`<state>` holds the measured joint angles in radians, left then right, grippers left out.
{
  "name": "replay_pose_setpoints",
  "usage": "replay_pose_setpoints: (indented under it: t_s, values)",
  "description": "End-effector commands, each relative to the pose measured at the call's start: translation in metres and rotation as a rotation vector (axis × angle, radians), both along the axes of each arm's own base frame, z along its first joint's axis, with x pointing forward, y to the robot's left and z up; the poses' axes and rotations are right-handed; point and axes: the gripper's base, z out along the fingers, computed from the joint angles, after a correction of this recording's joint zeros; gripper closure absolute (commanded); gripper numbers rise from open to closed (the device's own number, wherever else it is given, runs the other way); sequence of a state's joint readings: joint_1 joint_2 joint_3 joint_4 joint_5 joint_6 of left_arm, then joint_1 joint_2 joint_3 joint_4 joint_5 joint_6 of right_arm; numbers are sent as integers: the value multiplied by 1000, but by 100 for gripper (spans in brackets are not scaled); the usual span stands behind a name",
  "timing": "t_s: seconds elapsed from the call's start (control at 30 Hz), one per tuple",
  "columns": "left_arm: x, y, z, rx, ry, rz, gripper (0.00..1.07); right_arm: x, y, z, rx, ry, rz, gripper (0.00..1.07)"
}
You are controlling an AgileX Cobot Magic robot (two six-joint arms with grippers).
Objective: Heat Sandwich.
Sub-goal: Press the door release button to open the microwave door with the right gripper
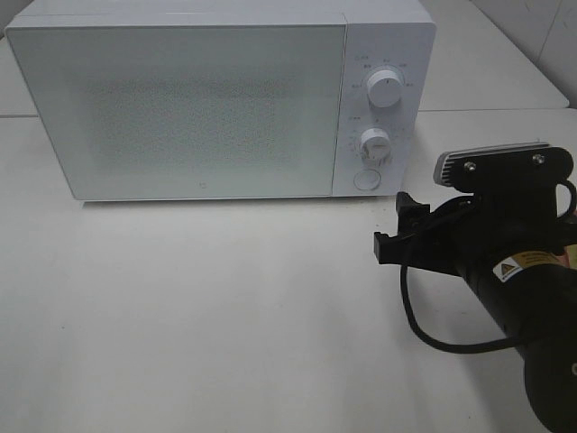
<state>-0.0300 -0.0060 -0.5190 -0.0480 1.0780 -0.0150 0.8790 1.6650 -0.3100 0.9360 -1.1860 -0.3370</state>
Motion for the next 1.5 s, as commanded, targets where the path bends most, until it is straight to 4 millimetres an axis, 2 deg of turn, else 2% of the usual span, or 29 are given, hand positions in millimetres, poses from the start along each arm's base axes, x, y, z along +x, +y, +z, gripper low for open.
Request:
replay_pose_setpoints:
  t_s: [0.03, 0.37, 0.53, 0.63, 0.7, 0.73, 0.8, 0.87, 1.0, 1.17, 1.2, 1.33, 1.43, 1.47, 1.5]
  values:
    - [-3, 0, 0, -6, -26, -4, 11, 1, 4, 3, 0, -21, 5, 33]
    - [-3, 0, 0, -6, -26, -4, 11, 1, 4, 3, 109, -16, -25, 33]
    - [-3, 0, 0, -6, -26, -4, 11, 1, 4, 3, 269, -9, -72, 33]
    - [-3, 0, 0, -6, -26, -4, 11, 1, 4, 3, 499, 2, -139, 33]
    - [-3, 0, 0, -6, -26, -4, 11, 1, 4, 3, 548, 4, -153, 33]
    - [-3, 0, 0, -6, -26, -4, 11, 1, 4, 3, 672, 9, -189, 33]
    - [-3, 0, 0, -6, -26, -4, 11, 1, 4, 3, 794, 15, -224, 33]
    - [-3, 0, 0, -6, -26, -4, 11, 1, 4, 3, 842, 17, -238, 33]
    - [-3, 0, 0, -6, -26, -4, 11, 1, 4, 3, 1169, 33, -333, 33]
    - [-3, 0, 0, -6, -26, -4, 11, 1, 4, 3, 1317, 40, -376, 33]
    - [-3, 0, 0, -6, -26, -4, 11, 1, 4, 2, 1405, 54, -407, 34]
    - [-3, 0, 0, -6, -26, -4, 11, 0, 5, -2, 1514, 104, -467, 41]
    - [-3, 0, 0, -6, -26, -4, 11, -1, 6, -5, 1542, 137, -499, 55]
    - [-3, 0, 0, -6, -26, -4, 11, -2, 6, -7, 1541, 158, -515, 68]
    - [-3, 0, 0, -6, -26, -4, 11, -2, 6, -7, 1541, 158, -515, 68]
